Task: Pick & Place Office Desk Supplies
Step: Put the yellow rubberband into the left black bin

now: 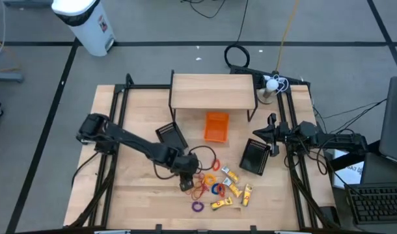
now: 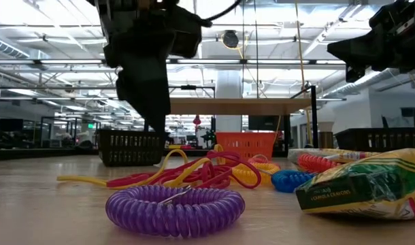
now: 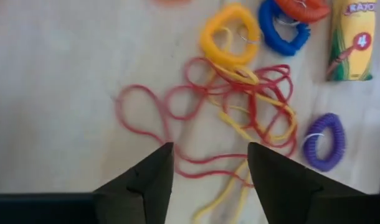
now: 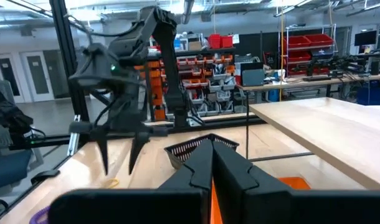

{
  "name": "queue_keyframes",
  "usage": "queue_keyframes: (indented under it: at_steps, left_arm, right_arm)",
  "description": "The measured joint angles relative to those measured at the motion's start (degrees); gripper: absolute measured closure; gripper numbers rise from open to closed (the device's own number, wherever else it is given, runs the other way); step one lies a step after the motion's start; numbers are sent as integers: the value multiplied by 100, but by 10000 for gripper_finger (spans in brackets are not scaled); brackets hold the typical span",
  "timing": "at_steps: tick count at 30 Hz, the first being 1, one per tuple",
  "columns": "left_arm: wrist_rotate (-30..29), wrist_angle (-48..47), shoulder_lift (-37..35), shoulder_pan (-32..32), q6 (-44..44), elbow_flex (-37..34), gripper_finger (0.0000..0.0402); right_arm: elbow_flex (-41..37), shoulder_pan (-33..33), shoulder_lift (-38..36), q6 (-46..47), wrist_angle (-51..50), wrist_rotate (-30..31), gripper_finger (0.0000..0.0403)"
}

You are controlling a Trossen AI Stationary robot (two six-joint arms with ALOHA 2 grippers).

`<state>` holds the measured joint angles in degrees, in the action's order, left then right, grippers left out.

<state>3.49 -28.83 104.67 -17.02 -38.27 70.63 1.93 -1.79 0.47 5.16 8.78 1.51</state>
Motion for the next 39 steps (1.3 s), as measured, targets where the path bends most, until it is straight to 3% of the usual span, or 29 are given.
queue_keyframes:
  at_steps: [7, 16, 27, 39]
  left_arm:
    - [411, 49, 340, 13, -722, 11, 185]
    - [1164, 703, 475, 93, -800, 9, 185]
    - [1176, 809, 497, 216, -980, 9, 185]
    - [1751, 903, 727, 369, -1085, 13, 186]
  right_arm:
    - [0, 1, 2, 0, -1, 15, 403]
    - [0, -1, 2, -1, 0, 32, 403]
    - [-1, 0, 2, -3, 0, 36, 403]
    - [-1, -1, 3, -45, 34, 39, 403]
